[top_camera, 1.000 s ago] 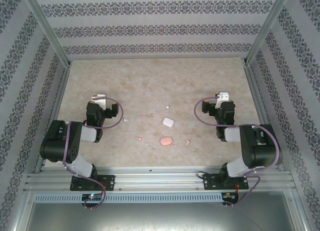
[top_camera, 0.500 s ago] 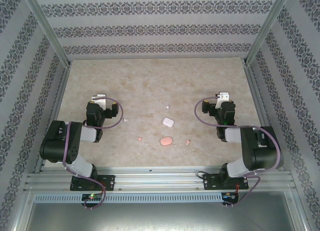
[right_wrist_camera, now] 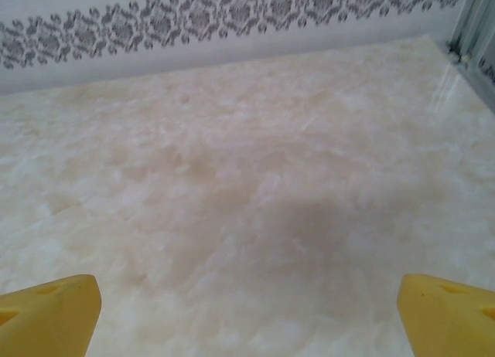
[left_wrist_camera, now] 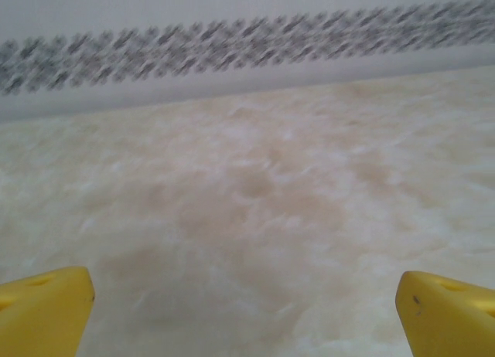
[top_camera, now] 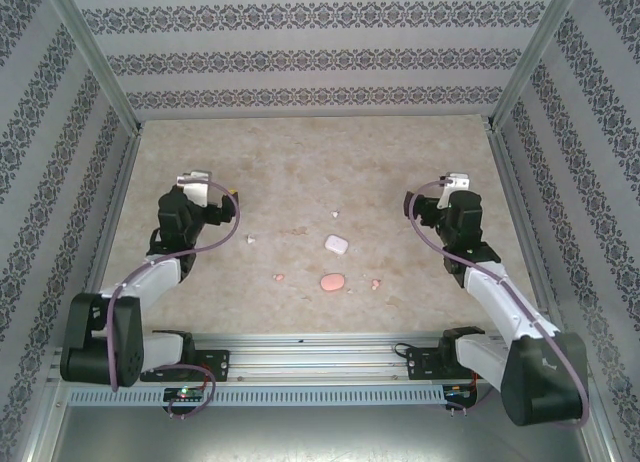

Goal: Insert the wireless bluetooth earbuds into the charging case

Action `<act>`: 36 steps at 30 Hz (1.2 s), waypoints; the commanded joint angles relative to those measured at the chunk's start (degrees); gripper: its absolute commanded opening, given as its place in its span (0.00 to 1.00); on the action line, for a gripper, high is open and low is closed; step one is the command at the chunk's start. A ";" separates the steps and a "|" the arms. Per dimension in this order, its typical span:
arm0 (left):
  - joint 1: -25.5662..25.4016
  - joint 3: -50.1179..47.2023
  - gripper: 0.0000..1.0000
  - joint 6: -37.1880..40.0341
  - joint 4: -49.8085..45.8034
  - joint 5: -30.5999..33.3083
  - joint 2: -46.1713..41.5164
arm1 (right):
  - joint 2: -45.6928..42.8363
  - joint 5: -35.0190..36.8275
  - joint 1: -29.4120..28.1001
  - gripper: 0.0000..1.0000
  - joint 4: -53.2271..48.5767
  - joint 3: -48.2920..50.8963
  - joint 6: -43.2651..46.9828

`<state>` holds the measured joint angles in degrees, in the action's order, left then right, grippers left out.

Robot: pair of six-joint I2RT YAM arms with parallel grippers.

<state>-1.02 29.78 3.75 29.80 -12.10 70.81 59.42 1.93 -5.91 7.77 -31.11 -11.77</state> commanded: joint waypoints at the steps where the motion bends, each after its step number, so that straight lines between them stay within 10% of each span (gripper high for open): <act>1: 0.34 3.87 1.00 2.99 -12.07 -14.78 -2.13 | -2.78 1.77 -3.34 0.98 -13.78 -3.25 -4.61; 6: -5.61 7.81 1.00 2.81 -21.99 -21.03 -2.29 | -3.45 3.36 -10.77 0.97 -24.42 -5.50 -10.01; 18: -42.74 9.45 1.00 11.05 -30.50 -9.59 7.42 | 0.37 2.05 -23.17 0.93 -31.88 -3.80 -26.40; 36: -48.98 16.57 0.94 13.02 -30.24 -6.43 24.03 | -4.35 1.69 -25.86 0.93 -32.71 1.05 -32.80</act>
<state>-48.86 44.64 15.07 -0.08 -19.40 93.41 55.77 3.57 -30.92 -23.83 -31.00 -42.76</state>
